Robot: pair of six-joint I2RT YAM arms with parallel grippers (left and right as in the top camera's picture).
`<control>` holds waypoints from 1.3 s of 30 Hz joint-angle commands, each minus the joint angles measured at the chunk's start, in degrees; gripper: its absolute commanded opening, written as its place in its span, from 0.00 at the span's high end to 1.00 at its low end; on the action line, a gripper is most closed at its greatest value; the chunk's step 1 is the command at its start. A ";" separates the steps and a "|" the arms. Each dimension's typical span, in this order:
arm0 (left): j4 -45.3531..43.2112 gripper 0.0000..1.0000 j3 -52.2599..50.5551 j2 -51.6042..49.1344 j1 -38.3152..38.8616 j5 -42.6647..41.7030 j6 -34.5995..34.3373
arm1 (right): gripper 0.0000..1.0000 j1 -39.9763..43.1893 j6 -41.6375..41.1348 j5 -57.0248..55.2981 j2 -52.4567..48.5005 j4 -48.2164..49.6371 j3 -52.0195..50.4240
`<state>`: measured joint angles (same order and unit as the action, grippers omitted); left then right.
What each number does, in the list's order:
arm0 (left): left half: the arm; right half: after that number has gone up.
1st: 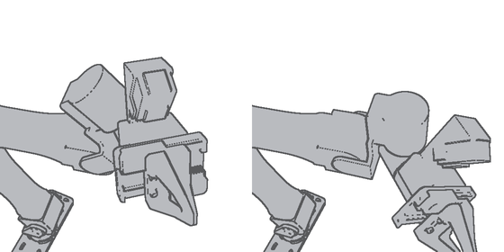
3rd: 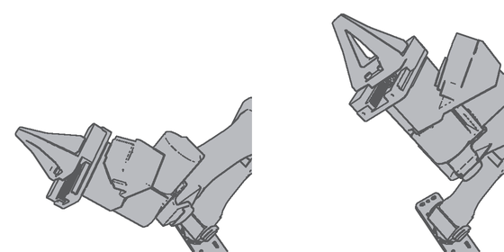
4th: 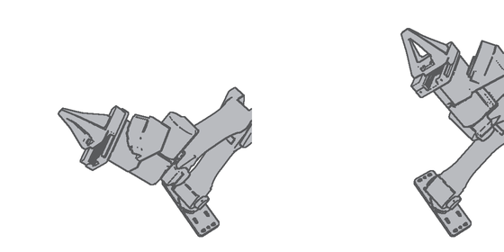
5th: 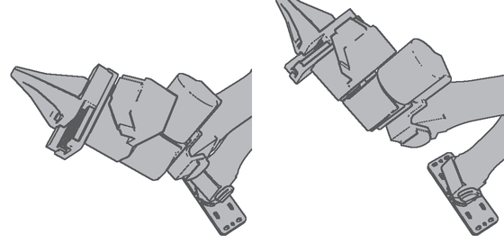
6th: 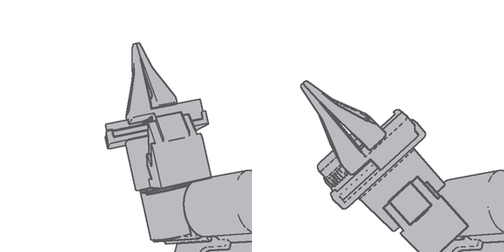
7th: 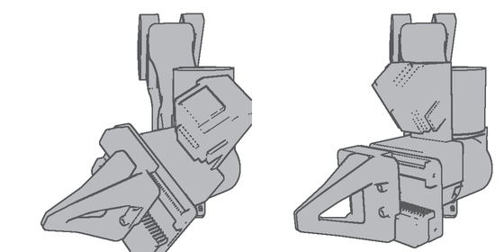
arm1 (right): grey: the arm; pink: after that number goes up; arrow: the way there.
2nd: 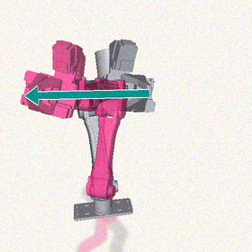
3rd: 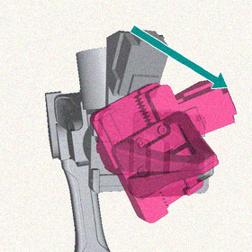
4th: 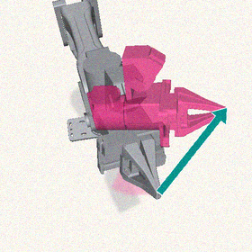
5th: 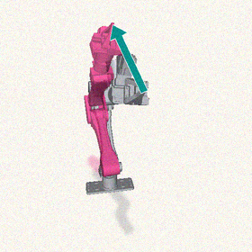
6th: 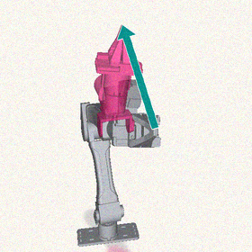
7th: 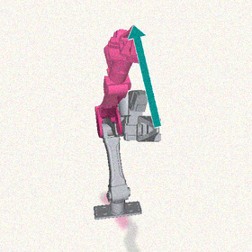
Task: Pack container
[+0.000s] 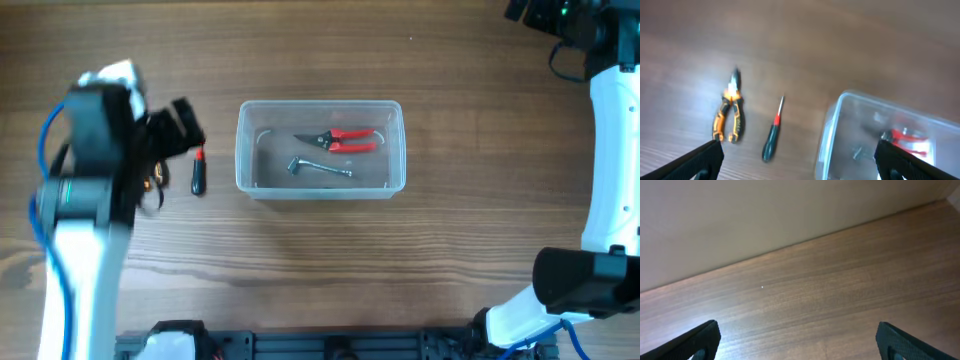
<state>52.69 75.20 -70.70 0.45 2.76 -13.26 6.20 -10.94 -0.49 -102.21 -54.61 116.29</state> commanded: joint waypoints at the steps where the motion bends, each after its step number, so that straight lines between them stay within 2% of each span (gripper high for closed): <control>1: 4.76 0.00 7.06 -14.88 -0.35 -2.97 1.07 | 0.00 -0.13 -1.07 -0.83 -0.22 0.15 -0.04; 5: 4.42 0.00 7.10 -24.83 -0.35 -2.95 1.07 | 0.00 -0.13 -1.07 -0.83 -0.22 0.15 -0.04; 8: 4.83 0.00 7.10 -28.74 -0.35 -2.95 1.22 | 0.00 -0.13 -1.07 -0.83 -0.22 0.15 -0.04; 13: 4.87 0.01 6.91 -30.10 -0.37 -2.86 13.40 | 0.00 -0.13 -1.07 -0.83 -0.22 0.15 -0.04; 15: 4.83 0.00 6.88 -30.34 -0.37 -2.73 15.69 | 0.00 -0.13 -1.07 -0.83 -0.22 0.15 -0.04; 25: 3.72 0.00 3.23 -33.27 -2.71 -2.99 15.85 | 0.00 -0.13 -1.07 -0.83 -0.22 0.13 -0.04; 32: -2.10 0.01 -2.54 -34.12 -3.37 -7.43 15.85 | 0.00 -0.13 -1.07 -0.83 -0.22 0.15 -0.04; 39: -8.87 0.00 -8.52 -34.12 -3.48 -7.43 15.87 | 0.00 -0.13 -1.07 -0.83 -0.22 0.15 -0.04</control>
<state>46.06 68.93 -104.29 -2.66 -3.16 1.48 6.20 -10.94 -0.49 -102.21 -54.61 116.29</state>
